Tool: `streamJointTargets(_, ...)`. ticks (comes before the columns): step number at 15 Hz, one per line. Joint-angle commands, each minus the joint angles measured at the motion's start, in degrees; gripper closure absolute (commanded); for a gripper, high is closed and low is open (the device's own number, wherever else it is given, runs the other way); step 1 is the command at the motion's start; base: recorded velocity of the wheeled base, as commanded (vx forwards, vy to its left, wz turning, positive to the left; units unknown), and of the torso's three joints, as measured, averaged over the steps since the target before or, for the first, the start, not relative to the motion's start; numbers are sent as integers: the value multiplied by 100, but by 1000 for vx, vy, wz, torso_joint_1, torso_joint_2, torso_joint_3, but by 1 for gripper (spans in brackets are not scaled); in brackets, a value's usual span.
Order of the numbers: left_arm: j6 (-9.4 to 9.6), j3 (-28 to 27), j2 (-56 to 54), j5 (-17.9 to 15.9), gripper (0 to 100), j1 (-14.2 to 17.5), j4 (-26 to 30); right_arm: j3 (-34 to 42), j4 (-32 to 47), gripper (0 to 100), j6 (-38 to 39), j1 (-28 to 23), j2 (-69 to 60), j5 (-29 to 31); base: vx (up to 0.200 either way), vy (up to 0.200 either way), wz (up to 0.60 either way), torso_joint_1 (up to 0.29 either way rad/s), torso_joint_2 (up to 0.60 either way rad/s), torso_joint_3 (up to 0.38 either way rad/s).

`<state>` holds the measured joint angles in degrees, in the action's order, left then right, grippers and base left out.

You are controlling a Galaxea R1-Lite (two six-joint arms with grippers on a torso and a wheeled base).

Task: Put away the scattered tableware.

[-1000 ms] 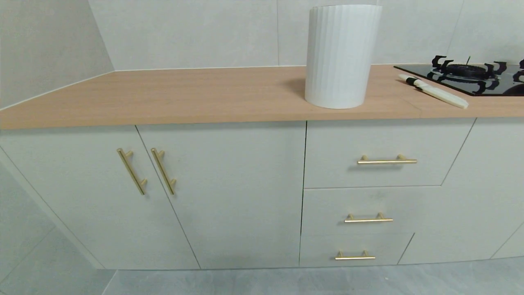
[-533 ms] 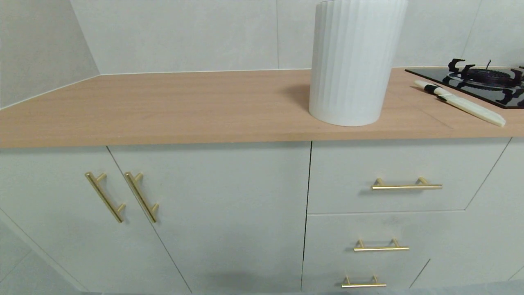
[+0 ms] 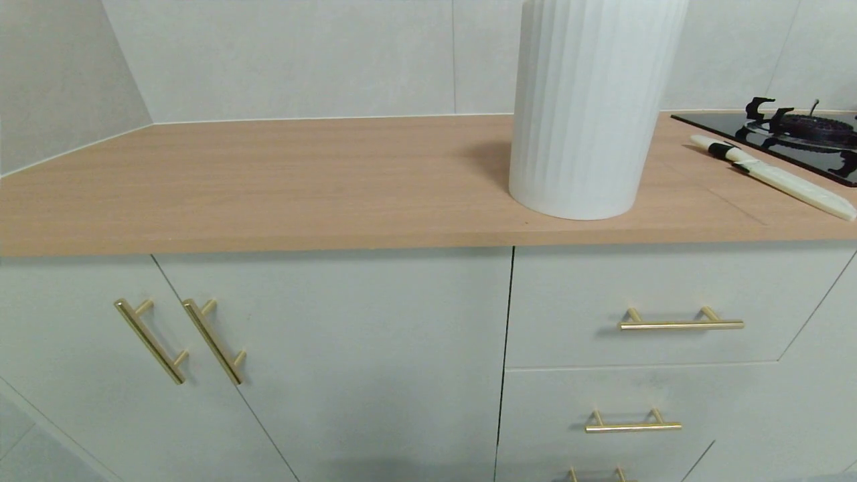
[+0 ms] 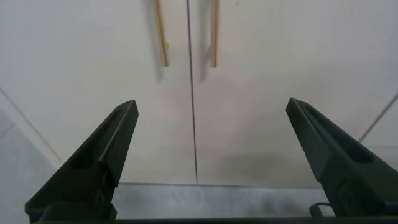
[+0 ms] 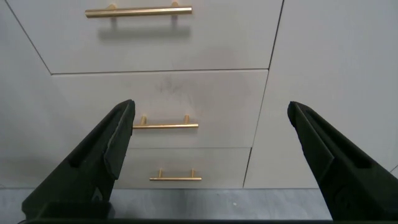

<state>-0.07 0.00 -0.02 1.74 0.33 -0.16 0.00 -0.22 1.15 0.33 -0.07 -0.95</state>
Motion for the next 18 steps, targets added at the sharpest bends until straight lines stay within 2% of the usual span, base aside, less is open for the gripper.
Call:
streamJointTargets(1,-1,0,2,1,0,2,-2,0,-4,0,0,2,7,-2,0,0,0,0,0,0)
streamJointTargets(4,-1,0,2,1,0,2,-2,0,-4,0,8,2,7,-2,0,0,0,0,0,0)
streamJointTargets(15,-10,0,2,1,0,2,-2,0,-4,0,-9,2,7,-2,0,-200,0,4,2,3)
streamJointTargets(18,-10,0,2,1,0,2,-2,0,-4,0,-35,-7,7,-10,0,0,0,0,0,0)
